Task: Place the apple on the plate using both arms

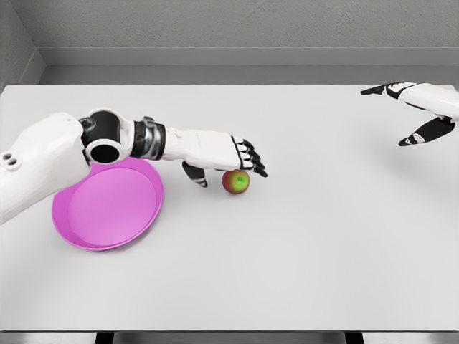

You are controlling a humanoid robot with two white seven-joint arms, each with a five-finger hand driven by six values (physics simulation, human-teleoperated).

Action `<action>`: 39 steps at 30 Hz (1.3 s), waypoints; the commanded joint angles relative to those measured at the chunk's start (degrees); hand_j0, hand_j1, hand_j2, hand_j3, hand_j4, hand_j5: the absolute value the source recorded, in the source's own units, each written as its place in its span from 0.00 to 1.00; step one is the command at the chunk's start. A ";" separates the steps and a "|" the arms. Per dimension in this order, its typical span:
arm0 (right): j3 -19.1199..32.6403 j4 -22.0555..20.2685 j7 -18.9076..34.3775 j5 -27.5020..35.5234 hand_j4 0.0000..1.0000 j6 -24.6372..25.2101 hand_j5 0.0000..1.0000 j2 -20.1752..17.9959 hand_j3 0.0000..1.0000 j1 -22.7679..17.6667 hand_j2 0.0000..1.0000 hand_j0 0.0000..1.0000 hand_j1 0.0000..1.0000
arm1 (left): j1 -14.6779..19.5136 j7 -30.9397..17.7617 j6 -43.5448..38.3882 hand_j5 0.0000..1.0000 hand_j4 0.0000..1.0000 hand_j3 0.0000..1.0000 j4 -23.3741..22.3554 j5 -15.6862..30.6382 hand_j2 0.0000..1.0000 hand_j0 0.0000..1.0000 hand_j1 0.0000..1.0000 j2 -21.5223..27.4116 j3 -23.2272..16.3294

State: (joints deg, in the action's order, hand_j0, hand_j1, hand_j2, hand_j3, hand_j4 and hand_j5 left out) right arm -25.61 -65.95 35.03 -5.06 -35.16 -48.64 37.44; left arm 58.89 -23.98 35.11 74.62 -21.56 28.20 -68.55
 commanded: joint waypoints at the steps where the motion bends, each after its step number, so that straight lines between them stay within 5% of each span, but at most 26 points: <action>1: 0.03 0.03 -0.03 0.40 1.00 0.16 1.00 -0.05 1.00 0.00 1.00 1.00 1.00 | 0.00 -0.02 -0.11 1.00 1.00 1.00 -0.36 -0.06 1.00 1.00 1.00 -0.69 -1.06; 32: -0.05 -0.23 -0.03 0.40 1.00 0.16 1.00 0.04 1.00 0.00 1.00 1.00 1.00 | 1.49 0.51 -0.11 0.97 0.97 0.97 -3.78 -5.51 0.97 0.97 0.97 -4.39 -2.64; 39: -0.05 -0.23 -0.03 0.40 1.00 0.16 1.00 0.04 1.00 -0.09 1.00 1.00 1.00 | 1.58 0.42 -0.11 0.86 0.86 0.86 -4.84 -5.59 0.86 0.86 0.86 -4.47 -2.73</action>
State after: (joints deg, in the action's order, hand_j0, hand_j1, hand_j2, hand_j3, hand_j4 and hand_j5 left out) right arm -25.70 -66.16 35.03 -5.06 -35.16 -48.54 37.35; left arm 60.47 -23.52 35.10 69.92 -27.45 23.76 -71.32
